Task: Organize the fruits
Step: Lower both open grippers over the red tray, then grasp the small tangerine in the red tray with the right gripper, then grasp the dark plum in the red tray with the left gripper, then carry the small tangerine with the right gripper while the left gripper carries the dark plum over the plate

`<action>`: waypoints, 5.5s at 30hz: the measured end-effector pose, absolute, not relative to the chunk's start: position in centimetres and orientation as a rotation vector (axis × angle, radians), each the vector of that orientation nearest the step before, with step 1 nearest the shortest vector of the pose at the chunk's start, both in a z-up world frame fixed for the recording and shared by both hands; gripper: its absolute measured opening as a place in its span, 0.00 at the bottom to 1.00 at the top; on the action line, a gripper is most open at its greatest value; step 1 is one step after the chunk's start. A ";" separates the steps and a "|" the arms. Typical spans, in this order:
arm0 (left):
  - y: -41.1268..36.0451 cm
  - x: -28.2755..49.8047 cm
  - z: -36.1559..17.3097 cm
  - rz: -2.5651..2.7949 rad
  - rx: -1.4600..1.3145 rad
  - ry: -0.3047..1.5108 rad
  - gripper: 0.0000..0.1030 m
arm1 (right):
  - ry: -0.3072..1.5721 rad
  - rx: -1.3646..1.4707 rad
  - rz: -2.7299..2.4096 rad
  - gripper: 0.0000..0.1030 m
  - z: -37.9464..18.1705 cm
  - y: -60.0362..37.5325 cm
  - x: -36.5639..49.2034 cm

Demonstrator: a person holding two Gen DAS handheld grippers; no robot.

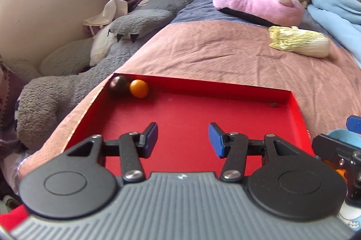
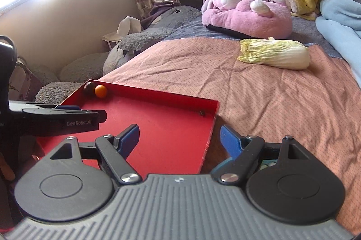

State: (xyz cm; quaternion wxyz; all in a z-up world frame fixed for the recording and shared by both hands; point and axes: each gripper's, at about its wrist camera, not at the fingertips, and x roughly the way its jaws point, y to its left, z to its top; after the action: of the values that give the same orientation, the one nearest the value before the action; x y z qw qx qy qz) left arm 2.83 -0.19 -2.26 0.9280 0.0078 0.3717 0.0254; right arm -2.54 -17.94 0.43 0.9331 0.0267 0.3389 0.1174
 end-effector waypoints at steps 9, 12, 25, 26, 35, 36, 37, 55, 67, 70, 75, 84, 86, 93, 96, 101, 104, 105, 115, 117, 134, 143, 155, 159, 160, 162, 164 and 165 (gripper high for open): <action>2.5 3.3 -3.7 0.080 0.016 0.813 0.51 | 0.701 0.049 0.298 0.80 0.3 -13.2 0.9; 3.3 2.5 -4.2 0.085 0.026 0.828 0.51 | 0.710 0.052 0.312 0.79 0.0 -12.2 1.9; 5.0 2.3 -4.9 0.170 -0.031 0.850 0.51 | 0.738 0.010 0.416 0.75 -0.6 -7.4 5.2; 5.0 2.3 -4.9 0.181 -0.032 0.847 0.51 | 0.743 0.007 0.429 0.73 -0.8 -7.0 5.5; 6.8 3.2 -5.0 0.316 -0.090 0.851 0.51 | 0.768 -0.047 0.546 0.66 -2.3 -2.6 8.4; 7.0 3.3 -5.1 0.322 -0.102 0.858 0.51 | 0.766 -0.059 0.560 0.65 -2.4 -2.1 8.7; 7.1 3.4 -5.2 0.330 -0.106 0.862 0.51 | 0.768 -0.072 0.572 0.64 -2.6 -1.5 9.2; 7.1 4.4 -5.7 0.433 -0.066 0.906 0.51 | 0.813 -0.259 0.638 0.36 -6.5 4.6 15.6; 5.0 8.0 -5.6 0.399 0.034 0.877 0.51 | 0.803 0.025 0.493 0.36 -3.8 -5.4 11.5; 3.7 9.5 -6.3 0.374 0.090 0.887 0.52 | 0.791 0.139 0.481 0.36 -2.9 -8.5 9.2; 3.4 10.2 -6.9 0.447 0.111 0.883 0.56 | 0.772 0.150 0.474 0.36 -1.8 -10.7 6.3; 4.8 12.7 -6.7 0.456 0.012 0.859 0.59 | 0.796 0.198 0.475 0.36 -2.0 -12.2 4.7; 4.9 13.5 -6.8 0.445 -0.007 0.859 0.59 | 0.804 0.197 0.475 0.36 -2.1 -12.2 4.6; 5.2 15.6 -7.2 0.411 -0.036 0.860 0.59 | 0.840 0.188 0.472 0.36 -3.1 -12.1 4.6; 5.0 15.6 -7.3 0.411 -0.043 0.851 0.55 | 0.845 0.185 0.471 0.36 -3.3 -12.1 4.5; 5.4 15.8 -7.3 0.436 -0.037 0.848 0.37 | 0.848 0.188 0.474 0.36 -3.2 -12.0 4.3; 5.4 15.7 -7.3 0.432 -0.036 0.836 0.36 | 0.844 0.187 0.478 0.36 -2.9 -12.0 4.0; 5.4 15.6 -7.2 0.432 -0.031 0.831 0.36 | 0.843 0.188 0.479 0.36 -2.8 -12.0 3.9; 3.6 11.9 -6.3 0.321 -0.063 0.856 0.36 | 0.844 0.193 0.467 0.36 -2.5 -12.6 2.2; 3.1 10.8 -6.0 0.298 -0.054 0.853 0.36 | 0.849 0.190 0.461 0.36 -2.6 -12.7 1.6; -0.3 3.4 -5.4 0.196 0.028 0.831 0.36 | 0.799 0.213 0.411 0.36 -1.5 -15.7 -4.9; -0.4 2.9 -5.6 0.184 0.039 0.820 0.36 | 0.757 0.212 0.400 0.36 -0.1 -17.3 -6.8; -3.2 0.2 -4.4 0.094 0.079 0.742 0.36 | 0.737 0.226 0.369 0.36 0.5 -20.0 -8.5; -4.2 -0.2 -4.0 0.074 0.085 0.730 0.36 | 0.729 0.231 0.356 0.36 0.7 -21.0 -9.2; -4.5 -0.4 -3.9 0.069 0.083 0.727 0.36 | 0.727 0.232 0.352 0.36 0.7 -21.3 -9.3; -4.9 -0.5 -3.6 0.059 0.080 0.723 0.36 | 0.722 0.236 0.343 0.36 0.8 -21.8 -9.4; -5.3 -0.6 -3.4 0.050 0.080 0.717 0.36 | 0.716 0.242 0.333 0.36 0.9 -22.4 -9.6; -5.6 -0.7 -3.3 0.044 0.081 0.713 0.36 | 0.714 0.244 0.328 0.36 0.9 -22.7 -9.6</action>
State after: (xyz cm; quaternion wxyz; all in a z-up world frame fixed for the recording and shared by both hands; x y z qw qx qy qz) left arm -0.71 -5.57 -3.28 0.9361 0.0397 0.3489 0.0216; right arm -9.63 -22.67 0.86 0.9166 0.1188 0.3469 0.1592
